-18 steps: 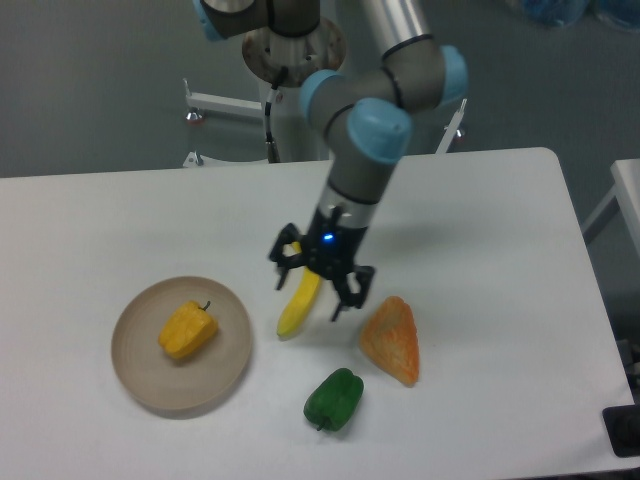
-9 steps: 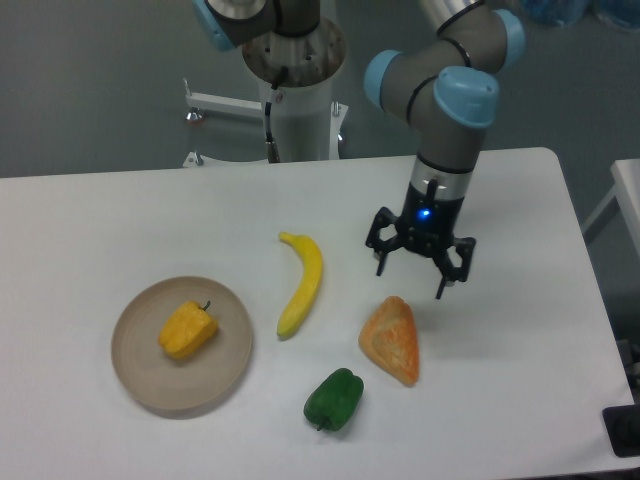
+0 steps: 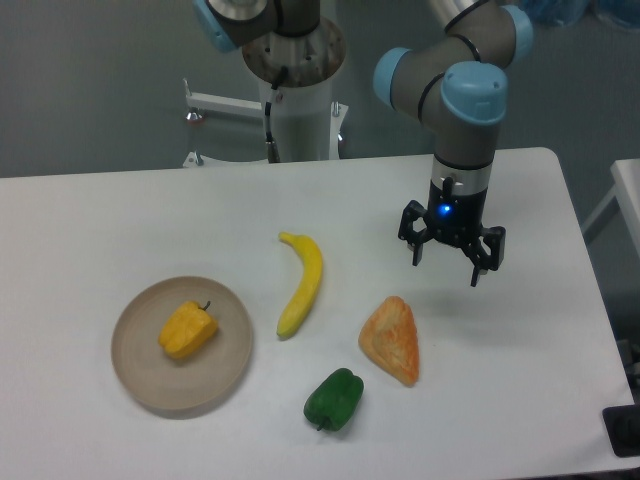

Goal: Place the yellow pepper on the plate

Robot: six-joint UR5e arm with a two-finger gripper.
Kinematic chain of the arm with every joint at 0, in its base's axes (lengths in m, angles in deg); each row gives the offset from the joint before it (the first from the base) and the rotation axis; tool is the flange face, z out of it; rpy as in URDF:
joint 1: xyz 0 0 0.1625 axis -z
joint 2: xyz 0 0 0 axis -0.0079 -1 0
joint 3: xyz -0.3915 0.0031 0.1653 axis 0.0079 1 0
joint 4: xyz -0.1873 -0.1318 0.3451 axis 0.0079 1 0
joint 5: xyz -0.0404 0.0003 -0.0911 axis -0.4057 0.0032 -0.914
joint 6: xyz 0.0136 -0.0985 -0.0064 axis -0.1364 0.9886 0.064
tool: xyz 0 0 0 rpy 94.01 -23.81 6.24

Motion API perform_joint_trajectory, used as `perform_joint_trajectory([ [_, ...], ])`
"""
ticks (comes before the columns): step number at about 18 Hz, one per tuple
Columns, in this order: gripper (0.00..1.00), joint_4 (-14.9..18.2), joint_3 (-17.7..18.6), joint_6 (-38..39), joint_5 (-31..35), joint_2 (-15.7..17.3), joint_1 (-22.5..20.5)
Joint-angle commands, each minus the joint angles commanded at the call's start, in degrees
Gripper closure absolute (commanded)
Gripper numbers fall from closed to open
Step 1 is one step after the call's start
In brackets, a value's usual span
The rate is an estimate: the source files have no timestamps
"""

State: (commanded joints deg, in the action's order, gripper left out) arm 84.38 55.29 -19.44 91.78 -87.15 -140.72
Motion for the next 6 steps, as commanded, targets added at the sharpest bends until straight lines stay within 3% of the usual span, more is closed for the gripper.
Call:
perform_joint_trajectory([
  [6,0.0,0.0,0.17,-0.79,0.18,0.0,-0.09],
])
